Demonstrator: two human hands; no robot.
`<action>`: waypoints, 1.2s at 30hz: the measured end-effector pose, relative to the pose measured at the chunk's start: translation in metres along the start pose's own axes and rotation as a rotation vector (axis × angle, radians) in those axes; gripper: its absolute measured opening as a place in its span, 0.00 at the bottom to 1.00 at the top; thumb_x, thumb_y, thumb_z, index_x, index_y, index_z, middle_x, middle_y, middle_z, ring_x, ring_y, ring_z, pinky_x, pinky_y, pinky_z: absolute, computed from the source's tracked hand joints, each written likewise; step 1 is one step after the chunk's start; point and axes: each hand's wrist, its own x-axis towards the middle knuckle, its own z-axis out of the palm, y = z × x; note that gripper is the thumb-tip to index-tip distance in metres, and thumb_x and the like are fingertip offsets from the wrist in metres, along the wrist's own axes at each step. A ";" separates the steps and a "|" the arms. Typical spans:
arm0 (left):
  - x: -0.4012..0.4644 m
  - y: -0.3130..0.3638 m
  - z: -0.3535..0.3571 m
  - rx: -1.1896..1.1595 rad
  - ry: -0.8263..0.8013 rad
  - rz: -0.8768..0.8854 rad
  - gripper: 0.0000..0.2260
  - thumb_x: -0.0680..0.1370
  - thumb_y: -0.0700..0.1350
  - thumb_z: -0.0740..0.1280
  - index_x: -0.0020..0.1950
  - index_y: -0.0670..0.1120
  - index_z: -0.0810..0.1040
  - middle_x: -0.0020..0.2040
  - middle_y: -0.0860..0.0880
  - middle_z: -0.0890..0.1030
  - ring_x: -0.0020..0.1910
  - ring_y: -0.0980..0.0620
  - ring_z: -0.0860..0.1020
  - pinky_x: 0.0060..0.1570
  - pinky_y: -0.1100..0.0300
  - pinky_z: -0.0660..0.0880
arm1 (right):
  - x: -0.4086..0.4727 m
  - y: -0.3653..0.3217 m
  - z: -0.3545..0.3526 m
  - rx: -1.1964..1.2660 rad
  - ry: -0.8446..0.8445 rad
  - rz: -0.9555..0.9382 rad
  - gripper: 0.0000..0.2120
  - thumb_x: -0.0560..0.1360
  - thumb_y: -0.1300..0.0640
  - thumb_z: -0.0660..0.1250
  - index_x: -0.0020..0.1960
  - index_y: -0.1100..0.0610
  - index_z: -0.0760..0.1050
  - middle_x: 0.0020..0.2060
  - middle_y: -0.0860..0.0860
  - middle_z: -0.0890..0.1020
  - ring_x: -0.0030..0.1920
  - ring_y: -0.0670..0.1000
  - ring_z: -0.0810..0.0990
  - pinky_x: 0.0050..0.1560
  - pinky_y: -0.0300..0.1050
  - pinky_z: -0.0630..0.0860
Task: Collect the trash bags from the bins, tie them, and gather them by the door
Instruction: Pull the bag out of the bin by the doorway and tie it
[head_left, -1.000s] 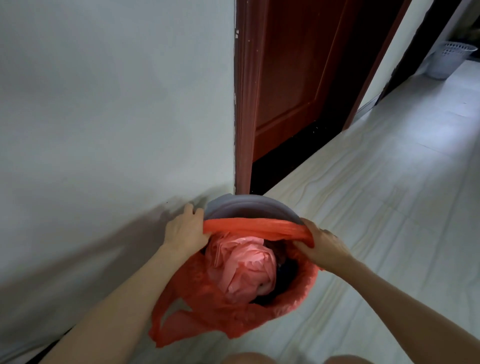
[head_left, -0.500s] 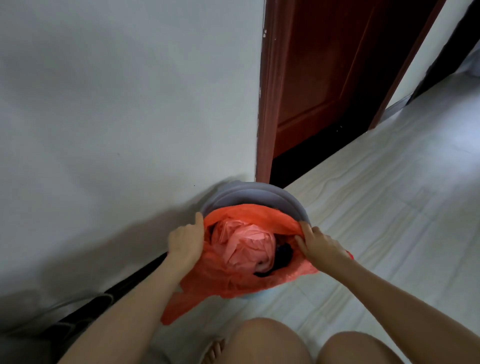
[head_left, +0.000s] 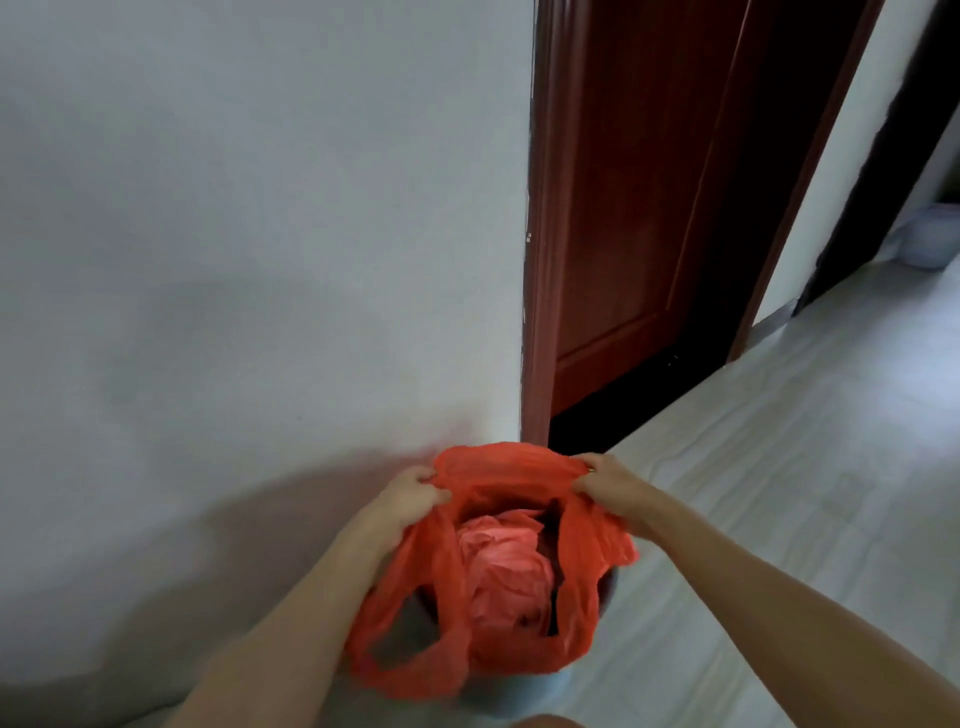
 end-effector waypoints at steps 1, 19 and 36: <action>-0.002 0.003 0.001 -0.078 0.067 0.042 0.17 0.74 0.32 0.64 0.63 0.36 0.73 0.53 0.38 0.79 0.41 0.48 0.76 0.43 0.60 0.73 | -0.001 -0.004 -0.001 0.070 0.027 -0.001 0.19 0.71 0.72 0.54 0.57 0.60 0.75 0.31 0.55 0.74 0.17 0.42 0.70 0.21 0.34 0.67; -0.049 0.038 -0.028 0.168 0.093 0.271 0.16 0.76 0.33 0.62 0.63 0.38 0.74 0.62 0.39 0.77 0.59 0.44 0.76 0.51 0.62 0.71 | -0.037 -0.043 -0.044 -0.456 0.034 -0.124 0.16 0.67 0.72 0.56 0.45 0.63 0.81 0.38 0.60 0.83 0.35 0.50 0.79 0.38 0.40 0.75; -0.066 0.078 -0.035 0.106 0.275 0.600 0.10 0.75 0.33 0.62 0.49 0.42 0.82 0.47 0.48 0.81 0.47 0.54 0.78 0.47 0.68 0.70 | -0.049 -0.088 -0.044 0.449 0.161 -0.248 0.16 0.76 0.71 0.51 0.44 0.63 0.77 0.28 0.55 0.76 0.23 0.47 0.74 0.27 0.38 0.71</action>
